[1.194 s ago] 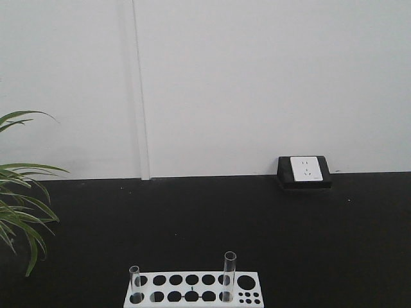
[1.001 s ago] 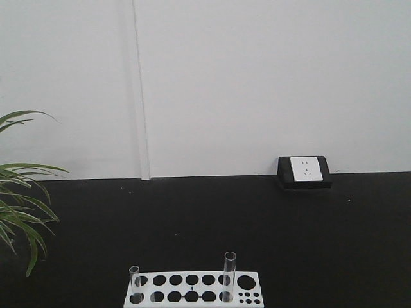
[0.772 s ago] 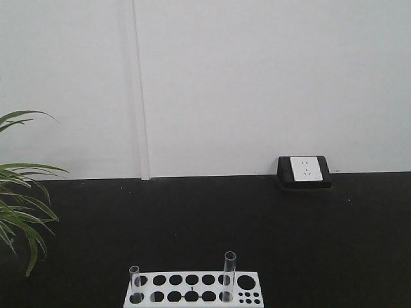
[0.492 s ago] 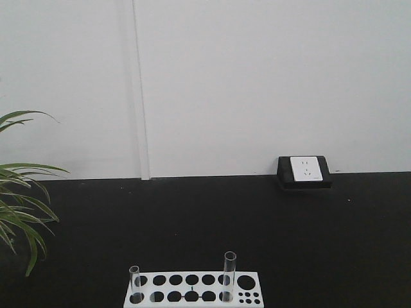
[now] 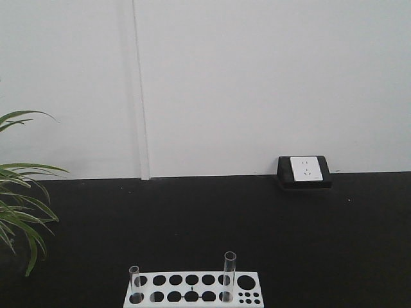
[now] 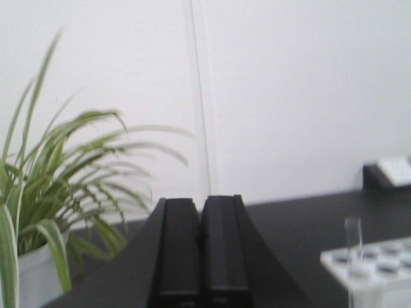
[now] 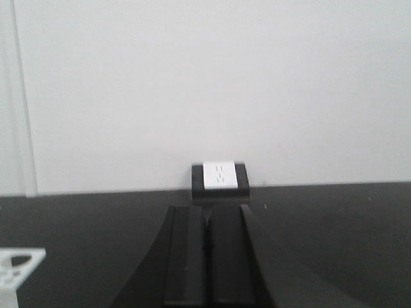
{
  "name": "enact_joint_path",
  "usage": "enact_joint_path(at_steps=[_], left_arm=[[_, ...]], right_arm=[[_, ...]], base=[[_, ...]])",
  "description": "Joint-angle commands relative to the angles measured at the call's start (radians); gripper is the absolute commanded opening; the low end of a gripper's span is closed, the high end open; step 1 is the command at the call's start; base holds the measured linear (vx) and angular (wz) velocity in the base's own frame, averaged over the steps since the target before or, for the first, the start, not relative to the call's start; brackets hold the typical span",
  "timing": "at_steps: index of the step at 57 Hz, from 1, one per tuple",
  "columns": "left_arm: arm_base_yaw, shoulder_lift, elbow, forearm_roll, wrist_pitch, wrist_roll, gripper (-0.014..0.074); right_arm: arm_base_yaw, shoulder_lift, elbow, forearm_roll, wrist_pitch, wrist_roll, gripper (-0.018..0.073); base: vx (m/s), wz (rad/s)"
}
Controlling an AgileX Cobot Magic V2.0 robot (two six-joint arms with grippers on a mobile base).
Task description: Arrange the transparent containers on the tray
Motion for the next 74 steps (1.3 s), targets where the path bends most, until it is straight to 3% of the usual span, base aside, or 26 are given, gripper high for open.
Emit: enact_joint_path(at_steps=[1, 14, 23, 32, 45, 62, 74], left_arm=[[-0.005, -0.014, -0.105, 0.017, -0.090, -0.044, -0.0006], [-0.005, 0.082, -0.434, 0.134, 0.070, -0.029, -0.0006], [-0.005, 0.331, -0.664, 0.134, 0.065, -0.029, -0.0006], [-0.005, 0.577, -0.819, 0.134, 0.065, -0.029, -0.0006], [-0.005, 0.798, -0.862, 0.134, 0.064, -0.029, -0.0006], [-0.005, 0.873, -0.862, 0.126, 0.072, -0.045, 0.0010], [-0.006, 0.873, -0.862, 0.126, 0.066, -0.045, 0.0137]], right_arm=[[-0.003, -0.008, -0.081, 0.000, -0.089, 0.010, -0.0011], [-0.003, 0.080, -0.415, -0.038, -0.027, -0.002, -0.0011], [-0.003, 0.309, -0.646, -0.078, -0.026, -0.005, -0.0011], [-0.003, 0.522, -0.775, -0.078, -0.047, 0.000, -0.0011], [-0.003, 0.716, -0.804, -0.074, -0.058, 0.016, -0.0011], [-0.003, 0.770, -0.804, -0.041, -0.009, 0.018, 0.0003], [-0.003, 0.770, -0.804, -0.041, 0.006, 0.018, 0.0139]], base=[[0.00, 0.00], [0.00, 0.00], [0.00, 0.00], [0.00, 0.00], [0.00, 0.00], [0.00, 0.00], [0.00, 0.00]])
